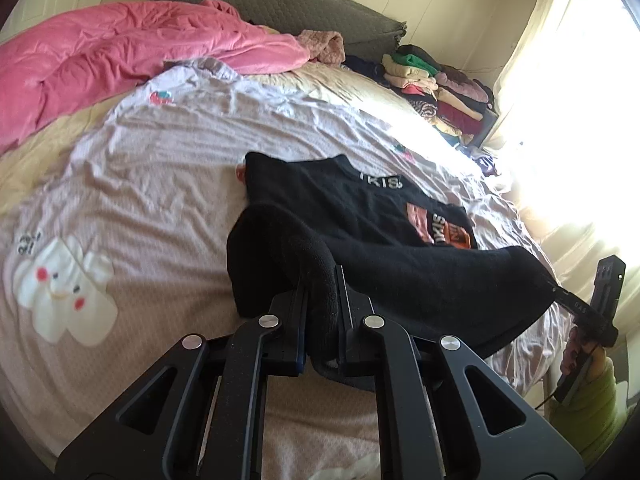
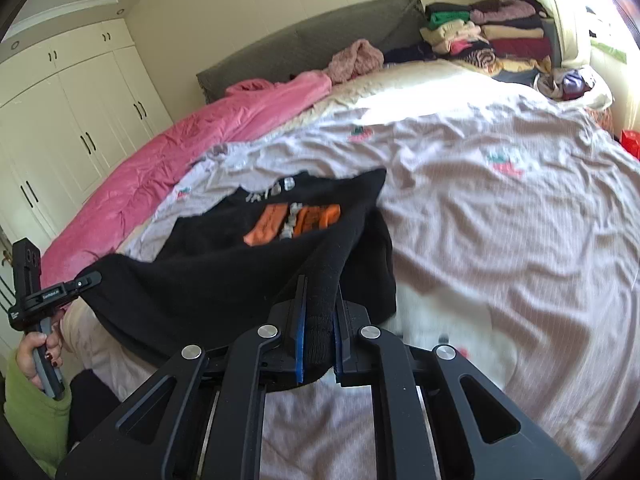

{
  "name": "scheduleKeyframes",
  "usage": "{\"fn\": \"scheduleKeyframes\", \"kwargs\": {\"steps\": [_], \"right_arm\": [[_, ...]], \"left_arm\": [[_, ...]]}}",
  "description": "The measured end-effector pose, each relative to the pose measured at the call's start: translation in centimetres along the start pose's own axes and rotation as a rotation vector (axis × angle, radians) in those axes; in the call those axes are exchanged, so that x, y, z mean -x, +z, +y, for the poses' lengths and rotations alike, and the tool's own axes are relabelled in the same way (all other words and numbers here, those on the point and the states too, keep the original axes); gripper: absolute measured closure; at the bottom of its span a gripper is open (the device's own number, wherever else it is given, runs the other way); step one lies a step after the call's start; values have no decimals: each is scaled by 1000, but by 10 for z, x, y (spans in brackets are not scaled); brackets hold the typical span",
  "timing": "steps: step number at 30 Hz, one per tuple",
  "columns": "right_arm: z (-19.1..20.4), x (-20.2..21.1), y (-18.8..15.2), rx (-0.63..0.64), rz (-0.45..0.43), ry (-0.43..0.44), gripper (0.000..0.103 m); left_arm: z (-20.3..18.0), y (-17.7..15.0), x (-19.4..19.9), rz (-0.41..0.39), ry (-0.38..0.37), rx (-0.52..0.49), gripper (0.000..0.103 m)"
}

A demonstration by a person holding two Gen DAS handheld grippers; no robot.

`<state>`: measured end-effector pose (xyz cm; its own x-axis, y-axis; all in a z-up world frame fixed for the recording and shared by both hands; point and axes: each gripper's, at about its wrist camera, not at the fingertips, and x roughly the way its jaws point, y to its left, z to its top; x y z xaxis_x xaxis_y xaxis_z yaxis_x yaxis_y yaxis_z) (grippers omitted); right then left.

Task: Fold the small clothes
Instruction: 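Lift the hem with both tools and fold it toward the collar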

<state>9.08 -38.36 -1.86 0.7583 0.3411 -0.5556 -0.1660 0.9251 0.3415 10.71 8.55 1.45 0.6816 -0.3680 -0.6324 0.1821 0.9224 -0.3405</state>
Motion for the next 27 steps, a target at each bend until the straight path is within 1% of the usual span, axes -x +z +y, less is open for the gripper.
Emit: {"fn": "scheduleKeyframes", "kwargs": {"steps": [4, 9, 13, 17, 23, 27], "right_arm": [[3, -1, 25, 22, -58, -5, 94], [-6, -9, 50, -6, -92, -6, 94], [-15, -21, 60, -31, -85, -21, 94], [-19, -39, 64, -44, -68, -42, 94], [-27, -70, 70, -64, -35, -82, 94], [-32, -90, 72, -83, -4, -117, 94]], "left_arm": [[-3, 21, -4, -15, 2, -9, 99], [-3, 47, -11, -41, 4, -7, 99], [-2, 64, -23, -54, 23, -10, 99], [7, 71, -41, -48, 35, 20, 99], [25, 69, -65, -35, 54, 62, 99], [37, 64, -82, -25, 81, 84, 99]]}}
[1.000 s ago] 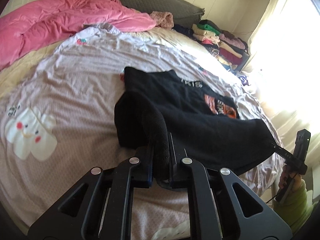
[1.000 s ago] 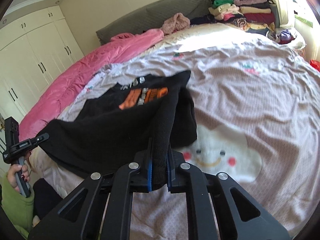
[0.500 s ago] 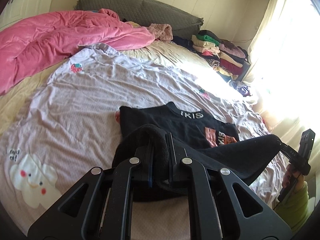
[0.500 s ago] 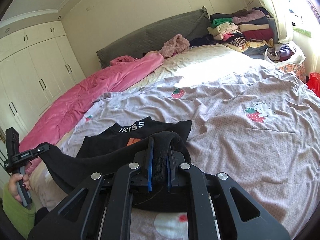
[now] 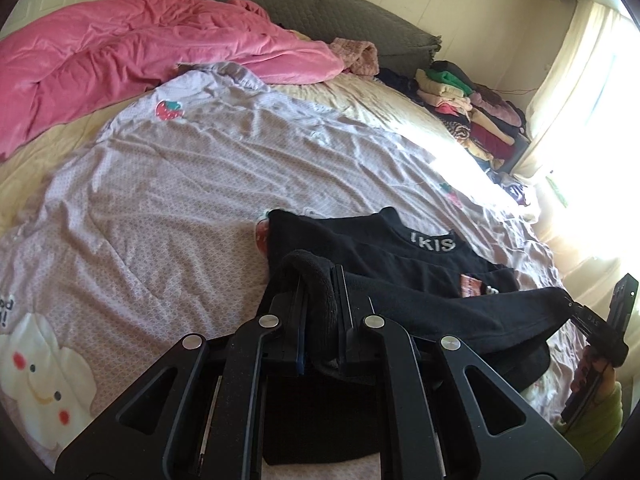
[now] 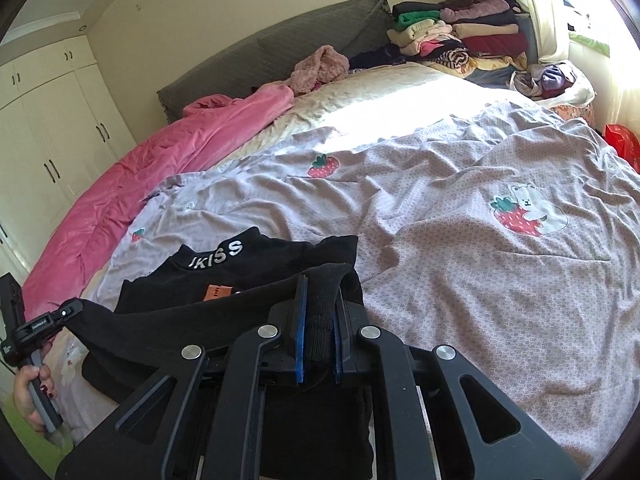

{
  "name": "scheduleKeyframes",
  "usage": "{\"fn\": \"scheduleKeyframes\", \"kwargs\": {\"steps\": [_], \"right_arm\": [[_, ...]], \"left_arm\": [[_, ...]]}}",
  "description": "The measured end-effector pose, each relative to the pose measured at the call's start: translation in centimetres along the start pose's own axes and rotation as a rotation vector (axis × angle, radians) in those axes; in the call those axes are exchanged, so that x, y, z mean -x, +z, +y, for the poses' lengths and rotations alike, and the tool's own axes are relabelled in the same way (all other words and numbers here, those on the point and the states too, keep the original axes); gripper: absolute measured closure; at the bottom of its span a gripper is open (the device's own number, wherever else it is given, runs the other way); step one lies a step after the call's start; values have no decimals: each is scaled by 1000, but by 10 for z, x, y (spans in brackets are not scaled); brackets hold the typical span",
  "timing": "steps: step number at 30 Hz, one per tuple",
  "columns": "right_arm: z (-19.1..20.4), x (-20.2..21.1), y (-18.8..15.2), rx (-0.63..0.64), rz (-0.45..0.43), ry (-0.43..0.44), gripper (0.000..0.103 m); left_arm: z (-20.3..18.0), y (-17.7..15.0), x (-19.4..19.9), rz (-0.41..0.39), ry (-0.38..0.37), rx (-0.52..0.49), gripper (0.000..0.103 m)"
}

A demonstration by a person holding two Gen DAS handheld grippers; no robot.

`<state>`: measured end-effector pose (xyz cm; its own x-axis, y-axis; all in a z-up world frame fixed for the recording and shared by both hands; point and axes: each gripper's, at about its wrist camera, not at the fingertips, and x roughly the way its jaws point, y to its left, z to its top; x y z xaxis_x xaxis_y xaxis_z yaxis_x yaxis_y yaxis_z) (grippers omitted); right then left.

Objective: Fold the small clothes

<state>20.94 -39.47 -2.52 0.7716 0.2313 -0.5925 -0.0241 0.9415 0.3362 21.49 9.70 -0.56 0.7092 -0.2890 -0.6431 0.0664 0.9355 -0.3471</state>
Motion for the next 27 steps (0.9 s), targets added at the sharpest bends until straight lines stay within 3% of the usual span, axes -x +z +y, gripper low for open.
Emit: {"fn": "scheduleKeyframes", "kwargs": {"steps": [6, 9, 10, 14, 21, 27], "right_arm": [[-1, -20, -7, -25, 49, -45, 91], [0, -17, -7, -23, 38, -54, 73], [1, -13, -7, -25, 26, -51, 64], [1, 3, -7, -13, -9, -52, 54], [9, 39, -19, 59, -52, -49, 48], [35, 47, -44, 175, -5, 6, 50]], "left_arm": [[3, -10, -7, 14, 29, -10, 96], [-2, -13, -2, 3, 48, -41, 78], [-4, -13, 1, -5, 56, -49, 67], [-12, -13, 15, -37, 51, -78, 63], [-33, -25, 42, -91, 64, -172, 57], [-51, -50, 37, -16, 54, -256, 56]]}}
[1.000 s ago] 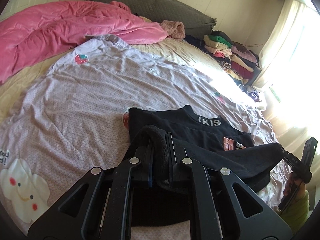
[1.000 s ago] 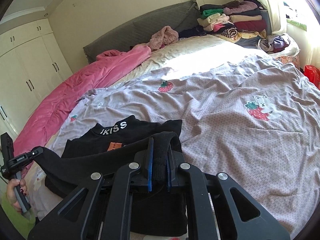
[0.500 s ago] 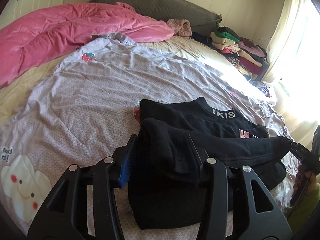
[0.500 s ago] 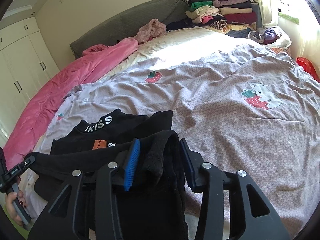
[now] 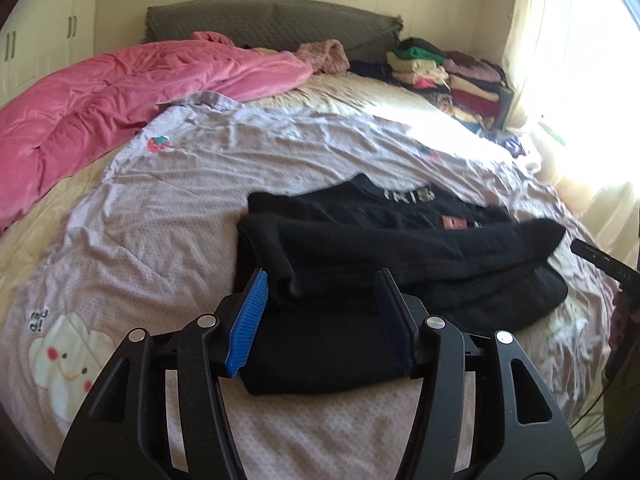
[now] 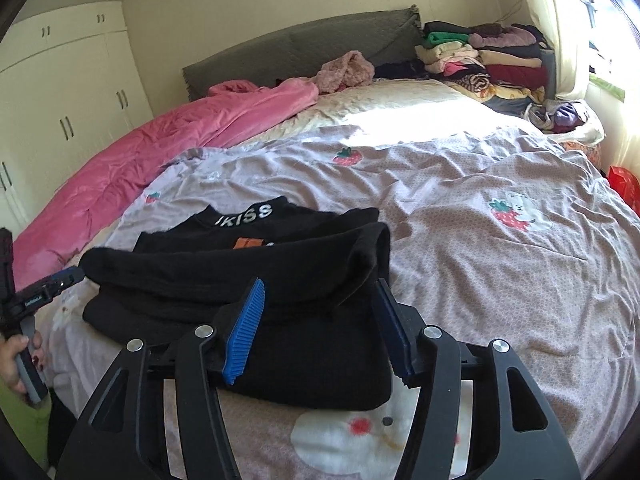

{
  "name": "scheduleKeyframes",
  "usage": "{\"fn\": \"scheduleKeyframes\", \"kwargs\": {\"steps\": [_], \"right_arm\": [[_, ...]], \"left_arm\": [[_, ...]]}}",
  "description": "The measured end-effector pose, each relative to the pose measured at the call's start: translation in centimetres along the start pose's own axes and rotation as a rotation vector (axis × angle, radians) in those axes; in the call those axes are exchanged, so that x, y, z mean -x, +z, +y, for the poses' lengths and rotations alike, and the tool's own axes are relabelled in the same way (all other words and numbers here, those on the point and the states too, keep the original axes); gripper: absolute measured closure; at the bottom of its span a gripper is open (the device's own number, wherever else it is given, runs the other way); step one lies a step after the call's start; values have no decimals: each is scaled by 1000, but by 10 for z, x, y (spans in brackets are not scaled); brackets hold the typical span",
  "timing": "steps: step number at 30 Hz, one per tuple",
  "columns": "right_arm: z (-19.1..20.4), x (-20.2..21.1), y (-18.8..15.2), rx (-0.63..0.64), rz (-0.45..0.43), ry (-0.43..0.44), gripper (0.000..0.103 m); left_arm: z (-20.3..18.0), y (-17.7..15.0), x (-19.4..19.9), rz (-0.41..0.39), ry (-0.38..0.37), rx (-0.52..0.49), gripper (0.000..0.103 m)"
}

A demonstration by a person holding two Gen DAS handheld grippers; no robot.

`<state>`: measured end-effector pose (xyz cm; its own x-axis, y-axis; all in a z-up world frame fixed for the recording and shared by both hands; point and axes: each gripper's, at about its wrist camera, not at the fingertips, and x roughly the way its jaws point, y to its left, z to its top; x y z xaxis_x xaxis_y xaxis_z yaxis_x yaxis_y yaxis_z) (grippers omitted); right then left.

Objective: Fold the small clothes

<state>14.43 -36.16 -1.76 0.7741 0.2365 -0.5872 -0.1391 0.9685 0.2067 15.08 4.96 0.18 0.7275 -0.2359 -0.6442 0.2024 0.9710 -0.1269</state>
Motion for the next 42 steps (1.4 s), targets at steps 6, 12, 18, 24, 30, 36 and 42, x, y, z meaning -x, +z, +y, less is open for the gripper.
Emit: {"fn": "scheduleKeyframes", "kwargs": {"steps": [6, 12, 18, 24, 30, 36, 42], "right_arm": [[35, -17, -21, 84, 78, 68, 60], [53, -48, -36, 157, 158, 49, 63], [55, -73, -29, 171, 165, 10, 63], [56, -91, -10, 183, 155, 12, 63], [52, -111, 16, 173, 161, 2, 64], [40, -130, 40, 128, 170, -14, 64], [27, -139, 56, 104, 154, -54, 64]], "left_arm": [[-33, -29, -13, 78, -23, -104, 56], [-48, -36, -43, 148, 24, -177, 51], [-52, -24, -63, 163, 44, -204, 45], [-51, -3, -73, 135, 33, -181, 43], [-44, 21, -92, 139, 28, -122, 43], [-29, 44, -110, 144, 19, -46, 43], [-12, 66, -122, 140, 5, 25, 43]]}}
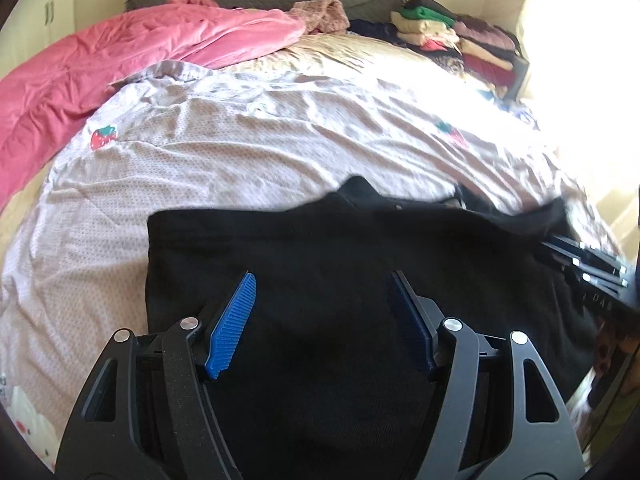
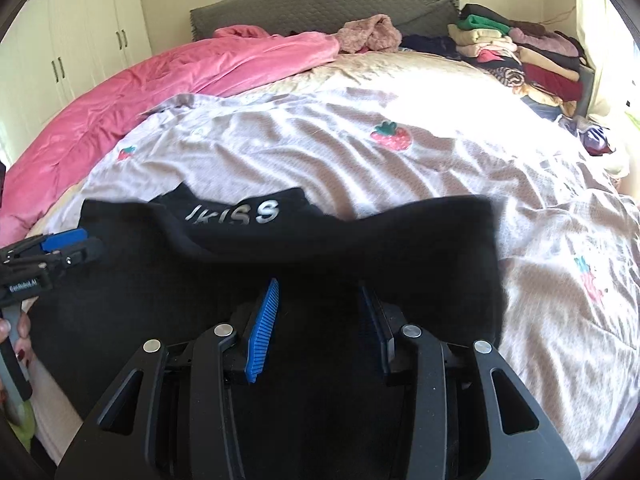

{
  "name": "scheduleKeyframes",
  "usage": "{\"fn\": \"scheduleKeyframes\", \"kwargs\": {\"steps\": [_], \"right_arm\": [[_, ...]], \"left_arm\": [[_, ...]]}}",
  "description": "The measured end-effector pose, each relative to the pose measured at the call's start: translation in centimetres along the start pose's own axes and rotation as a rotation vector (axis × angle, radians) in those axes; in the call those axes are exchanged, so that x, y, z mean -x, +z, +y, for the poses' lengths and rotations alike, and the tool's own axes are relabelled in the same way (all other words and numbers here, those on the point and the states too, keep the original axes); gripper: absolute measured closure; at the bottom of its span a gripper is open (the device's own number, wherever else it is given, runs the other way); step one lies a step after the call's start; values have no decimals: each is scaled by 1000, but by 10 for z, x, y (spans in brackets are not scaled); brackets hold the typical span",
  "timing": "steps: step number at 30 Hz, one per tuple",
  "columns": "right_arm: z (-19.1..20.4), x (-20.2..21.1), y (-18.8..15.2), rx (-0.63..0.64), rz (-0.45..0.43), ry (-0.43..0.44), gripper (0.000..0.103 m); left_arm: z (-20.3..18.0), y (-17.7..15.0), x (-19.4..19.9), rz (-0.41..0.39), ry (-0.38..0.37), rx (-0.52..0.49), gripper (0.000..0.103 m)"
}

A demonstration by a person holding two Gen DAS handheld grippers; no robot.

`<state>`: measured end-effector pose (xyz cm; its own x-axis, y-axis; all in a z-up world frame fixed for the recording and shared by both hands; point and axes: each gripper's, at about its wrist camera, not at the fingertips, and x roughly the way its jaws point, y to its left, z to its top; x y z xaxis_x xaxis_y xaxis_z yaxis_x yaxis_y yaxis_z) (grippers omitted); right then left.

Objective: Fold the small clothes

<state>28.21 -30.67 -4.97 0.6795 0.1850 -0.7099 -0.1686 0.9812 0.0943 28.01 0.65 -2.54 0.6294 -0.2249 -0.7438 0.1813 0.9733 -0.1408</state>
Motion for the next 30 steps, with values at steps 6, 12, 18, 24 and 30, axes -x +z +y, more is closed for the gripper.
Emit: {"fn": "scheduleKeyframes", "kwargs": {"steps": [6, 12, 18, 24, 30], "right_arm": [[-24, 15, 1, -69, -54, -3, 63], [-56, 29, -7, -144, -76, -57, 53], [-63, 6, -6, -156, -10, -69, 51], [-66, -10, -9, -178, 18, -83, 74], [-69, 4, -7, -181, -39, -75, 100]], "left_arm": [[37, 2, -3, -18, -24, 134, 43], [61, -3, 4, -38, -44, 174, 37], [70, -4, -13, -2, -66, 190, 30], [73, -8, -18, -16, -42, 178, 61], [82, -6, -5, -71, -82, 193, 99]]}}
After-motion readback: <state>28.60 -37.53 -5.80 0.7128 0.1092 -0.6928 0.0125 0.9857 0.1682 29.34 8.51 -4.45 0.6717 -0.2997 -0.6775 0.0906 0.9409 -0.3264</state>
